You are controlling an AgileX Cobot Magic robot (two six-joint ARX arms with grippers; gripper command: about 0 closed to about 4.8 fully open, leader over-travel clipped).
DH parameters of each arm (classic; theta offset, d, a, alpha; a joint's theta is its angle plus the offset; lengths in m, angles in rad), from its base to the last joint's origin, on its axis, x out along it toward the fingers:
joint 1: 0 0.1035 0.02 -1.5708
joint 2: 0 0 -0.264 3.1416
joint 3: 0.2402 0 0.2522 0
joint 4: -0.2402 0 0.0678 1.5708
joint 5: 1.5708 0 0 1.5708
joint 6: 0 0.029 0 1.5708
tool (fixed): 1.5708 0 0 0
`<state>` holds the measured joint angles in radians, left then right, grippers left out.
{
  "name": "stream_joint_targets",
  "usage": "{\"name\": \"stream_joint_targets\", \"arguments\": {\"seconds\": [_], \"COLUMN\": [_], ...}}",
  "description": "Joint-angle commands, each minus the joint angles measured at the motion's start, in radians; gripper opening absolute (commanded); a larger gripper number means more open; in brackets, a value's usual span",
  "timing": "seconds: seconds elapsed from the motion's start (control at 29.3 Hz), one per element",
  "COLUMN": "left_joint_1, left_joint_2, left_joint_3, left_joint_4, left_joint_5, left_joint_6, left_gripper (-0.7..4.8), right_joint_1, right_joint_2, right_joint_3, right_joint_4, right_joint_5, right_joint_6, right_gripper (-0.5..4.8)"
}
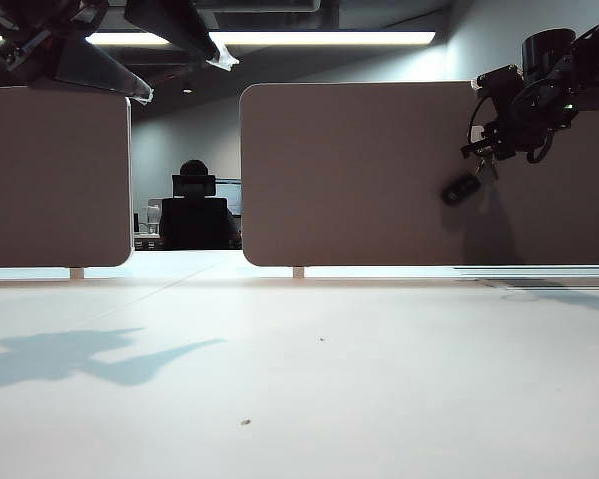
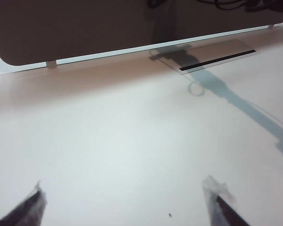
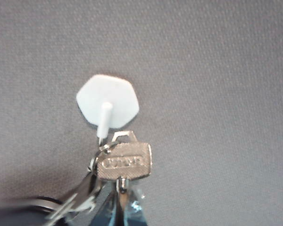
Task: Hang the bunch of keys on the hook.
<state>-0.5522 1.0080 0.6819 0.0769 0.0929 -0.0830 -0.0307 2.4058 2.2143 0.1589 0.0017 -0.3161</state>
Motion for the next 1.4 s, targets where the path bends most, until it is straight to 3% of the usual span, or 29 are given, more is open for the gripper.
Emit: {"name": "stream_joint_targets", "arguments": {"seconds": [0.03, 0.75, 0.82, 0.85, 0.92, 1.06, 1.13, 1.3, 1.4], "left_joint_1": [0.000, 0.000, 0.002, 0.014, 0.058, 0.090, 0.105, 0.104, 0.103], "left_joint_2": [0.000, 0.000, 0.018, 0.067, 0.183, 0.484, 0.605, 0.795, 0.868], "left_joint_3": [0.005, 0.005, 0.005, 0.023, 0.138, 0.484, 0.611, 0.822, 0.933], "left_joint_4": [0.006, -0.008, 0.111, 0.285, 0.356, 0.290, 0.288, 0.278, 0.186], "left_joint_5": [-0.003, -0.003, -0.001, 0.047, 0.105, 0.140, 0.208, 0.231, 0.269], "left_joint_6": [-0.003, -0.003, 0.016, 0.039, 0.045, 0.059, 0.075, 0.114, 0.113], "left_gripper": [4.79, 4.79, 4.79, 4.79, 4.79, 4.79, 4.79, 4.79, 4.79], "right_joint_1": [0.005, 0.002, 0.001, 0.001, 0.001, -0.002, -0.006, -0.017, -0.010], "right_joint_2": [-0.008, 0.029, 0.029, 0.029, 0.029, 0.029, 0.029, 0.028, 0.015], "right_joint_3": [0.010, 0.011, 0.023, 0.029, 0.035, 0.037, 0.039, 0.047, 0.047], "right_joint_4": [0.027, -0.004, -0.006, -0.007, -0.012, -0.012, -0.007, 0.004, 0.004], "right_joint_5": [-0.003, 0.045, 0.045, 0.045, 0.044, 0.044, 0.042, 0.040, 0.010], "right_joint_6": [-0.003, -0.029, -0.029, -0.028, -0.027, -0.015, 0.006, 0.036, 0.035], "right_gripper": [-0.06, -0.06, -0.06, -0.06, -0.06, -0.06, -0.06, -0.06, -0.06]}}
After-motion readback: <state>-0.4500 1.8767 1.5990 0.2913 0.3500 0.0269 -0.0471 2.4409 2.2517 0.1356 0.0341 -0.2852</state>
